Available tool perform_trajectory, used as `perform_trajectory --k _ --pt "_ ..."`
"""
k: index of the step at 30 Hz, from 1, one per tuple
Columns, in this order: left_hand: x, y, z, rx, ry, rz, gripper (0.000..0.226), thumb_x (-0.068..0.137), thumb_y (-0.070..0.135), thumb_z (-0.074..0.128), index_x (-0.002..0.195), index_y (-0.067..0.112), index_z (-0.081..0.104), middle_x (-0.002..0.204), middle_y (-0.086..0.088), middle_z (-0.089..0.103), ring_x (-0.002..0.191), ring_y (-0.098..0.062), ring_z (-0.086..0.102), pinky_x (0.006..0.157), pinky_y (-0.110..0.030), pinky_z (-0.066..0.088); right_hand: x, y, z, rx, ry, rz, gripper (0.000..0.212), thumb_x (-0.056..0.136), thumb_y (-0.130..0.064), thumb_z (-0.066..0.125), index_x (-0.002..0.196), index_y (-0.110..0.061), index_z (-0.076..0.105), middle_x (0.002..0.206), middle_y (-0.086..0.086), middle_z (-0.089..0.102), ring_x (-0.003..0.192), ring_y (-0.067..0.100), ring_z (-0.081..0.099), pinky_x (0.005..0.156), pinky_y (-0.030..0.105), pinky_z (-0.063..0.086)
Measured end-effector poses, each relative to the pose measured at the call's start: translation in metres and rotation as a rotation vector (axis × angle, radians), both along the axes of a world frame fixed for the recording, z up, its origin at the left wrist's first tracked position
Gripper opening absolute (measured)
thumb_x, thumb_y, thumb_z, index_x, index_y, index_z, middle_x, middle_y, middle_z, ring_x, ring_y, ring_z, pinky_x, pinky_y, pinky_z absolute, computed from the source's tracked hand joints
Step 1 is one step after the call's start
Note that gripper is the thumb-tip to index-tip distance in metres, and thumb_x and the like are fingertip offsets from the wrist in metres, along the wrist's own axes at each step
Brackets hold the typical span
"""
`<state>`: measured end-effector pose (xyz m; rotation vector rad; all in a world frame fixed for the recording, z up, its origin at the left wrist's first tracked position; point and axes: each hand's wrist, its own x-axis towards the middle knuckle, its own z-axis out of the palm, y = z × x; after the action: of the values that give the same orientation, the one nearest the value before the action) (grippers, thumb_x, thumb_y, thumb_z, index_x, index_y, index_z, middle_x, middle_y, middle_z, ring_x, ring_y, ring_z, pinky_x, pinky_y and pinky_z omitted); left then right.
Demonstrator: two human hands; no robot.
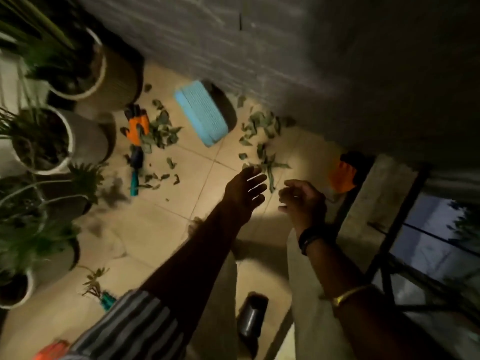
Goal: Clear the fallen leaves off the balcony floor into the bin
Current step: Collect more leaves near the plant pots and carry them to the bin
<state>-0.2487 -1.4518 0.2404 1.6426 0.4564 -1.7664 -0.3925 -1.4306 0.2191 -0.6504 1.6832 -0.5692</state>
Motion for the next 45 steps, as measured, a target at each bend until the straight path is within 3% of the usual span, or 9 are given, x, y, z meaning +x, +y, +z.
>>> perform_trajectory --k 6,14,17,22,26,31,37,40,45 --pt "-0.013 -0.004 -0.173 0.105 -0.035 0.044 0.018 0.097 0.028 0.055 0.094 0.014 0.066 0.089 -0.002 0.068 0.066 -0.014 0.059 0.054 -0.022 0.041 -0.007 -0.006 -0.218 -0.007 0.348 0.391 0.009 0.075 -0.037 0.062 0.081 -0.043 0.065 0.082 -0.005 0.073 0.078 0.024 0.072 0.071 0.048 0.061" --pt "-0.015 0.027 -0.313 0.053 -0.089 0.063 0.024 0.093 0.031 0.062 0.113 0.018 0.066 0.112 -0.001 0.069 0.103 -0.015 0.065 0.086 -0.032 0.054 0.025 -0.012 -0.401 -0.080 0.678 0.712 0.041 0.093 -0.029 0.061 0.131 -0.016 0.056 0.124 0.009 0.065 0.117 0.031 0.060 0.094 0.045 0.053" --pt "-0.017 0.025 -0.330 0.061 -0.107 -0.030 0.021 0.092 0.029 0.063 0.112 0.023 0.064 0.106 0.003 0.067 0.102 -0.013 0.062 0.101 -0.043 0.048 0.023 -0.009 -0.414 -0.127 0.579 0.544 0.026 0.093 -0.012 0.058 0.119 -0.012 0.064 0.115 0.008 0.068 0.112 0.026 0.061 0.099 0.044 0.051" --pt "-0.025 0.004 -0.327 0.147 -0.022 -0.148 0.031 0.094 0.042 0.057 0.119 0.025 0.061 0.102 -0.002 0.067 0.097 -0.023 0.066 0.092 -0.046 0.053 0.018 0.009 -0.360 -0.224 0.340 0.468 0.010 0.085 -0.016 0.064 0.094 -0.013 0.066 0.089 -0.007 0.067 0.083 0.008 0.062 0.072 0.028 0.056" --pt "-0.020 -0.010 -0.331 0.101 -0.130 -0.091 0.015 0.094 0.004 0.054 0.097 -0.001 0.067 0.086 -0.017 0.065 0.075 -0.028 0.064 0.074 -0.039 0.054 0.019 -0.003 -0.327 -0.342 0.243 0.519 0.016 0.084 -0.009 0.067 0.099 -0.014 0.068 0.091 -0.009 0.069 0.086 0.004 0.066 0.071 0.021 0.055" --pt "-0.007 -0.025 -0.336 0.167 -0.197 -0.061 0.013 0.087 -0.007 0.062 0.082 0.005 0.064 0.090 -0.015 0.068 0.083 -0.024 0.068 0.082 -0.034 0.059 0.013 -0.061 -0.361 -0.255 0.513 0.523 0.026 0.091 -0.019 0.063 0.117 -0.023 0.067 0.113 0.000 0.068 0.101 0.016 0.064 0.084 0.038 0.058" --pt "-0.006 -0.014 -0.351 0.174 -0.141 0.123 0.013 0.096 0.002 0.053 0.092 0.005 0.066 0.102 -0.018 0.071 0.098 -0.031 0.070 0.092 -0.041 0.057 0.018 -0.079 -0.407 -0.213 0.666 0.962 0.042 0.083 -0.020 0.076 0.123 -0.021 0.062 0.133 0.007 0.049 0.120 0.030 0.050 0.090 0.042 0.051" --pt "-0.010 -0.003 -0.356 0.183 -0.110 0.163 0.018 0.100 0.009 0.051 0.111 0.003 0.064 0.103 -0.013 0.070 0.093 -0.023 0.069 0.090 -0.035 0.057 0.011 -0.073 -0.420 -0.218 0.638 0.835 0.021 0.088 -0.012 0.064 0.106 -0.017 0.072 0.113 0.004 0.068 0.105 0.024 0.063 0.087 0.031 0.050" --pt "-0.013 0.002 -0.350 0.172 -0.062 0.208 0.030 0.100 0.015 0.054 0.127 0.006 0.060 0.120 -0.014 0.064 0.110 -0.028 0.063 0.099 -0.041 0.052 0.005 -0.067 -0.397 0.210 0.218 0.078 0.016 0.083 -0.009 0.074 0.098 -0.014 0.074 0.089 0.006 0.074 0.082 0.021 0.073 0.065 0.028 0.061"
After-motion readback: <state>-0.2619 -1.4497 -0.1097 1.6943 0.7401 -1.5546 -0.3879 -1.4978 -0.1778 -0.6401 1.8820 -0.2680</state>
